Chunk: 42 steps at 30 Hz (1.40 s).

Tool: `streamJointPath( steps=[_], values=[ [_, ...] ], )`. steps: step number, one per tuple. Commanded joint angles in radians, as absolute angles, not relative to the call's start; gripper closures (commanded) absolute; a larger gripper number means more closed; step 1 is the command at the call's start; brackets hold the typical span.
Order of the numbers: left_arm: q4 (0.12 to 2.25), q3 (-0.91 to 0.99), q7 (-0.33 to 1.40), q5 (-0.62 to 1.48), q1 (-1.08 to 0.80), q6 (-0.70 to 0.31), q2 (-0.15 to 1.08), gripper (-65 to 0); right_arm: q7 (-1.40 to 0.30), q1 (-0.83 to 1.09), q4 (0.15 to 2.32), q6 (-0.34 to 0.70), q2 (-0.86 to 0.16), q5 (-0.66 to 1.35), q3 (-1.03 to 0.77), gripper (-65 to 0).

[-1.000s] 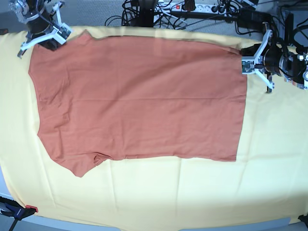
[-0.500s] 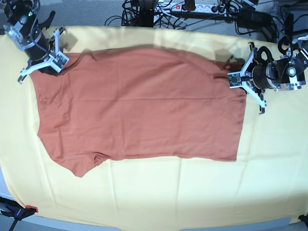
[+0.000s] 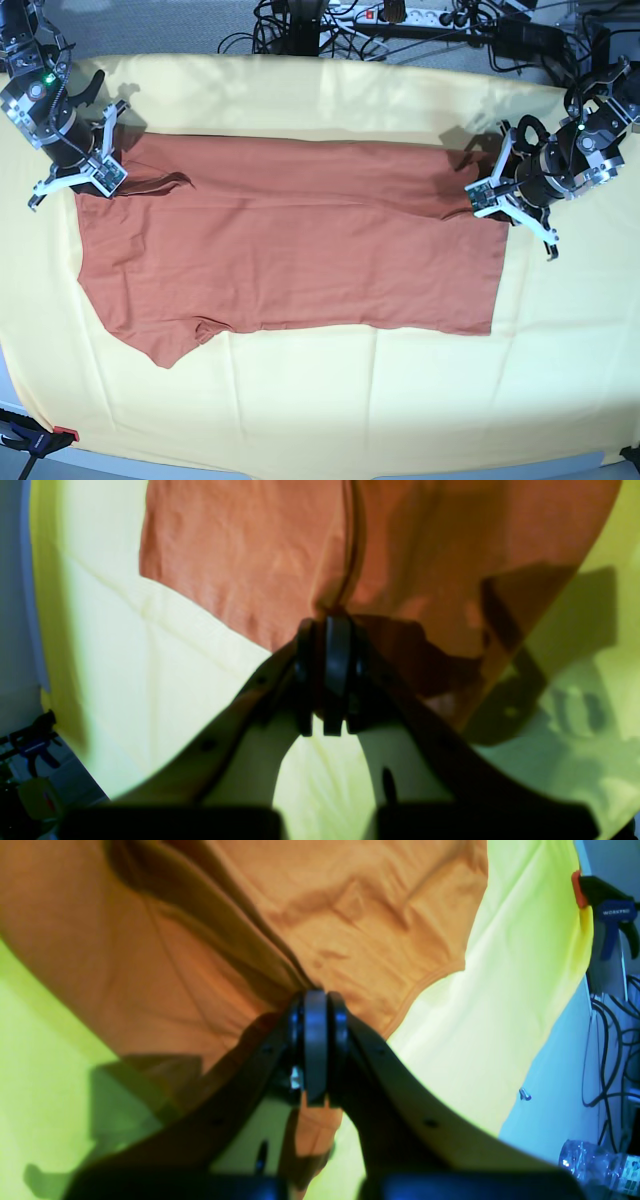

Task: Fold the T-shirt properly
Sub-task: 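Release and regrasp the collar-edge corners with both grippers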

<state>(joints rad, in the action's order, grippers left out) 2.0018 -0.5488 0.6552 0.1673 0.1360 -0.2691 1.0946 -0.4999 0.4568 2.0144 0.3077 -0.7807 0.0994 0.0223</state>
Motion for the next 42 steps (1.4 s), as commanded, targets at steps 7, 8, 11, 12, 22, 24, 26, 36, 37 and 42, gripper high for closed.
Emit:
streamJointPath(
  steps=[7,8,11,12,22,24,26,36,37,42],
  values=[
    [2.011,-0.535,0.650,0.158,0.147,-0.261,1.091,0.0,-0.444,0.449,2.026,0.276,-0.793,0.101,0.012,0.0],
    [2.011,-0.535,0.650,0.158,0.147,-0.261,1.091,0.0,-0.444,0.449,2.025,0.273,-0.793,0.101,0.012,0.0],
    [2.006,-0.535,0.650,0.142,0.147,-0.261,1.091,0.0,-0.444,0.449,2.026,0.245,-0.793,0.101,0.012,0.0],
    [2.004,-0.535,0.650,0.138,0.147,-0.261,1.091,0.0,-0.444,0.449,2.026,0.233,-0.793,0.101,0.012,0.0],
    [1.989,-0.535,0.625,0.105,0.147,-0.239,1.092,-30.1,-0.444,0.448,2.026,0.150,-0.793,0.097,0.012,-21.5],
    [1.989,-0.535,0.625,0.104,0.147,-0.189,1.092,-37.2,-0.444,0.448,2.026,0.118,-0.793,0.097,0.012,-30.1],
    [1.989,-0.535,0.629,0.085,0.147,-0.153,1.092,-38.2,-0.454,0.439,2.026,0.086,-0.793,0.097,0.012,-31.5],
    [1.993,-0.535,0.688,0.176,0.147,-0.431,1.173,-38.2,-0.769,0.407,2.054,0.367,-0.799,0.197,0.012,-31.5],
    [1.997,-0.535,0.688,0.193,0.147,-0.456,1.188,-38.2,-0.793,0.407,2.056,0.392,-0.799,0.217,0.012,-31.5],
    [2.010,-0.535,0.688,0.289,0.147,-0.579,1.247,-38.2,-0.875,0.408,2.055,0.483,-0.799,0.295,0.012,-31.5]
  ],
)
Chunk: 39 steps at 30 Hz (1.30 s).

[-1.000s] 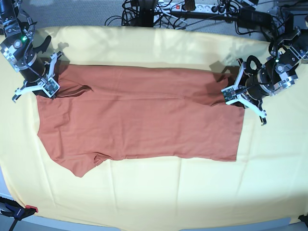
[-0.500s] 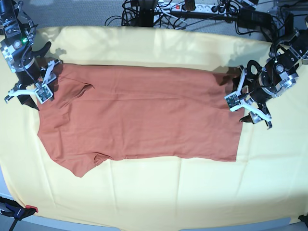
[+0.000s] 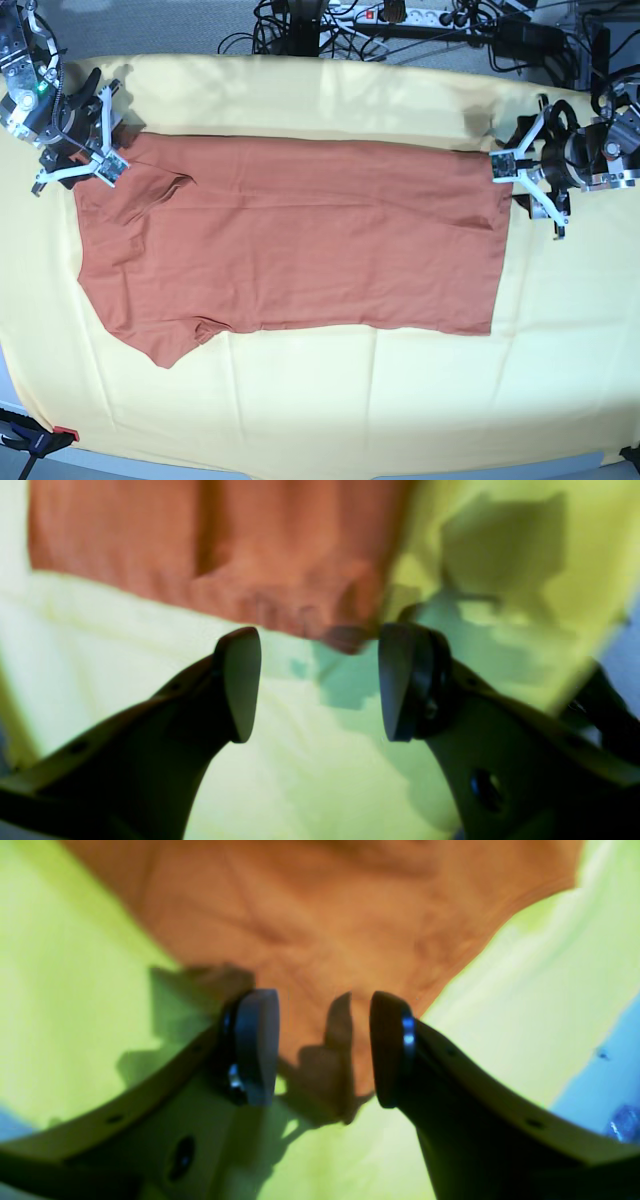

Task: Fold the T-shirt properly
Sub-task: 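Release and regrasp the collar-edge corners with both grippers, then pull the collar edge taut and drag the shirt further toward the robot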

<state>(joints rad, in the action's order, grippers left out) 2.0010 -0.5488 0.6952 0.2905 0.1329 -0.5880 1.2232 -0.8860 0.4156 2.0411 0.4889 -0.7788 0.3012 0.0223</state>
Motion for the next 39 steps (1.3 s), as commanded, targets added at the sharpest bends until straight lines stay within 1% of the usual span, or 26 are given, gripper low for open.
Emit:
streamJointPath(
  steps=[1,3,9,11,14,16,20,26,29,31,33,36,39],
  values=[
    [2.010,-0.535,0.689,0.303,0.145,-0.606,1.250,-38.2,-0.888,0.411,2.055,0.498,-0.800,0.311,0.012,-31.5],
    [2.010,-0.535,0.688,0.305,0.134,-0.634,1.249,-38.2,-0.883,0.436,2.055,0.521,-0.813,0.316,0.012,-31.5],
    [2.007,-0.535,0.679,0.290,0.113,-0.633,1.240,-38.2,-0.844,0.486,2.026,0.543,-0.818,0.272,0.012,-31.5],
    [2.007,-0.535,0.679,0.288,0.114,-0.624,1.238,-38.2,-0.817,0.487,2.001,0.528,-0.818,0.212,0.012,-31.5],
    [2.007,-0.535,0.672,0.277,0.114,-0.579,1.238,-38.2,-0.750,0.487,1.950,0.479,-0.818,0.130,0.012,-31.5],
    [2.007,-0.535,0.662,0.259,0.114,-0.576,1.238,-38.2,-0.726,0.484,1.911,0.476,-0.818,0.113,0.012,-31.5],
    [2.007,-0.535,0.662,0.259,0.114,-0.576,1.238,-38.2,-0.726,0.484,1.857,0.475,-0.818,0.113,0.012,-31.5],
    [2.007,-0.535,0.662,0.233,0.114,-0.575,1.238,-38.2,-0.727,0.484,1.850,0.459,-0.818,0.113,0.012,-31.4],
    [2.007,-0.535,0.662,0.207,0.115,-0.527,1.239,-38.2,-0.772,0.482,1.851,0.452,-0.818,0.084,0.012,-31.4],
    [2.007,-0.535,0.663,0.212,0.114,-0.507,1.242,-38.2,-0.817,0.482,1.858,0.439,-0.831,0.079,0.012,-31.4],
    [2.008,-0.535,0.666,0.225,0.114,-0.509,1.244,-38.2,-0.848,0.482,1.872,0.423,-0.852,0.112,0.012,-31.4],
    [2.010,-0.535,0.666,0.249,0.115,-0.513,1.244,-38.2,-0.855,0.482,1.917,0.419,-0.882,0.173,0.012,-31.5],
    [2.011,-0.535,0.667,0.244,0.114,-0.512,1.244,-38.2,-0.854,0.482,1.967,0.419,-0.896,0.185,0.012,-31.5]
  ],
)
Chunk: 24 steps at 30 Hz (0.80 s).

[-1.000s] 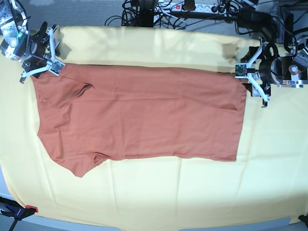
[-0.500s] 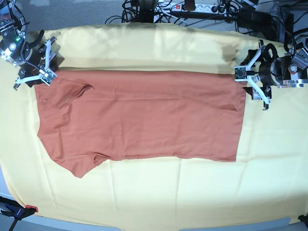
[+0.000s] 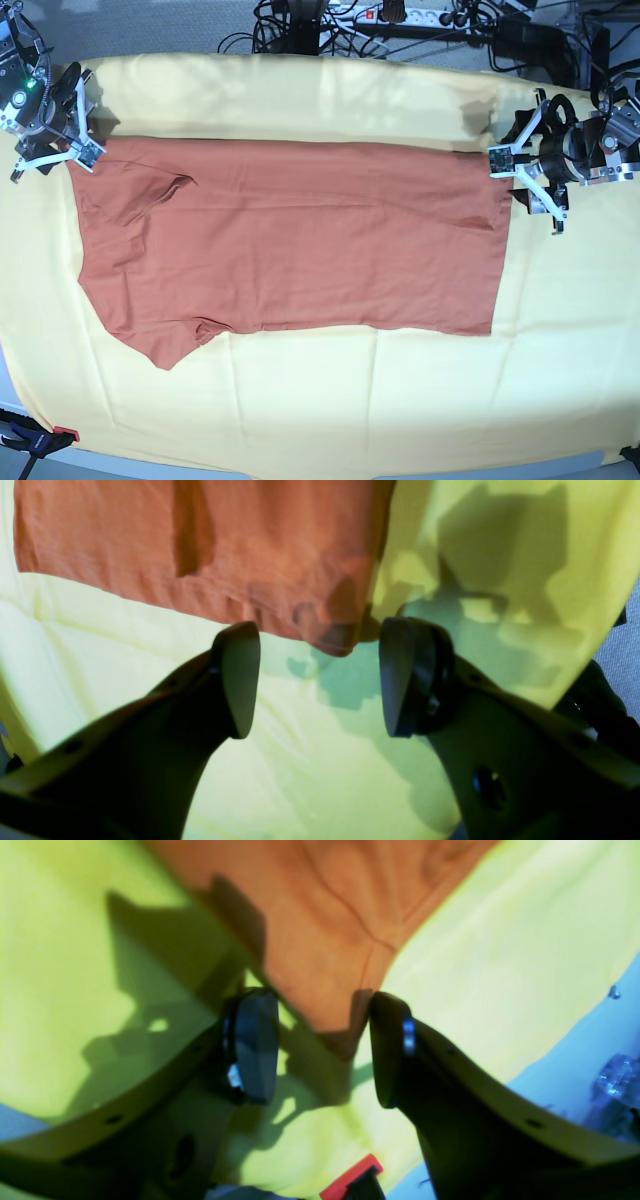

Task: Fold the T-shirt properly
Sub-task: 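Pull the collar edge taut and drag the shirt further toward the robot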

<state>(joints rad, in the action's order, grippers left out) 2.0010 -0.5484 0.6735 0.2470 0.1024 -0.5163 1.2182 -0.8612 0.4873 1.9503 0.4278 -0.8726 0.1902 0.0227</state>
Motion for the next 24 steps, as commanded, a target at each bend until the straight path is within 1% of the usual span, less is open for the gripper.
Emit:
streamJointPath(
  steps=[1,7,11,12,15,16,17,19,20,21,24],
  values=[
    [2.011,-0.535,0.667,0.244,0.114,-0.512,1.244,-38.2,-0.853,0.482,1.974,0.419,-0.896,0.180,0.012,-31.5],
    [2.010,-0.535,0.665,0.244,0.115,-0.512,1.244,-38.2,-0.776,0.484,1.974,0.419,-0.895,0.179,0.012,-31.4],
    [2.010,-0.535,0.666,0.244,0.115,-0.511,1.244,-38.2,-0.756,0.484,1.953,0.417,-0.895,0.178,0.012,-30.5],
    [2.010,-0.535,0.665,0.241,0.115,-0.511,1.244,-38.2,-0.752,0.484,1.943,0.408,-0.895,0.178,0.012,-26.6],
    [2.010,-0.535,0.665,0.236,0.114,-0.501,1.244,-38.2,-0.762,0.484,1.930,0.388,-0.895,0.179,0.012,-7.5],
    [2.010,-0.535,0.661,0.237,0.114,-0.493,1.244,-38.2,-0.768,0.484,1.930,0.388,-0.895,0.179,0.012,-2.4],
    [2.010,-0.535,0.656,0.237,0.114,-0.492,1.244,-38.2,-0.771,0.484,1.930,0.389,-0.895,0.179,0.012,0.0],
    [2.010,-0.535,0.654,0.236,0.114,-0.493,1.244,-38.2,-0.771,0.484,1.930,0.389,-0.895,0.179,0.012,-0.1],
    [2.009,-0.535,0.654,0.236,0.114,-0.497,1.244,-38.2,-0.772,0.485,1.930,0.389,-0.895,0.180,0.012,-2.1],
    [2.007,-0.535,0.654,0.231,0.114,-0.505,1.244,-38.2,-0.771,0.484,1.930,0.389,-0.895,0.181,0.012,-5.9],
    [2.000,-0.535,0.653,0.216,0.113,-0.532,1.244,-38.2,-0.771,0.484,1.930,0.388,-0.895,0.180,0.012,-21.0]
  ],
)
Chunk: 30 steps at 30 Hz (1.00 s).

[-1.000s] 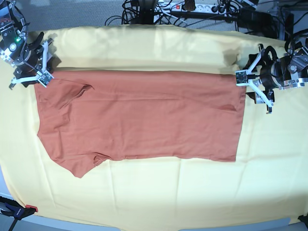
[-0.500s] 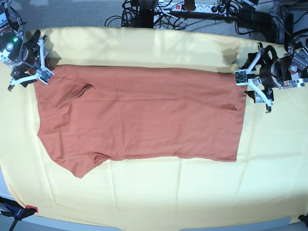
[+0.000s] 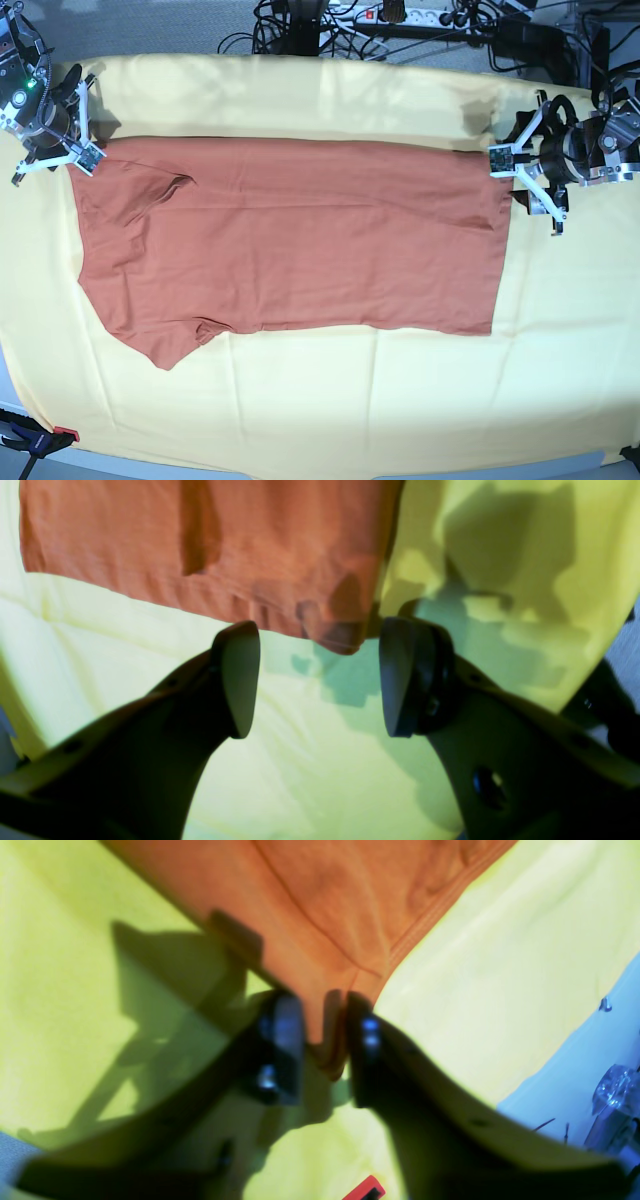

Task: Fold the T-shirt properly
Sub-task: 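Pull the collar edge taut and drag the shirt further toward the robot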

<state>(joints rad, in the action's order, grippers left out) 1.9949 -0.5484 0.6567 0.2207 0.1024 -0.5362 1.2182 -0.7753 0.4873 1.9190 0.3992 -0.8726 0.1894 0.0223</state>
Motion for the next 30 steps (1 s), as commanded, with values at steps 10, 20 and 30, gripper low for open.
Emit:
streamJointPath(
  steps=[10,20,30],
  values=[
    [1.895,-0.536,0.481,0.082,0.099,-0.588,1.225,-38.2,-0.771,0.485,1.930,0.353,-0.895,0.186,0.012,-30.2],
    [1.867,-0.536,0.445,0.044,0.100,-0.588,1.142,-38.2,-0.771,0.484,1.930,0.355,-0.895,0.186,0.012,-30.2],
    [1.810,-0.536,0.433,-0.012,0.100,-0.588,1.136,-38.0,-0.770,0.484,1.930,0.354,-0.895,0.186,0.012,-30.2]
  ],
)
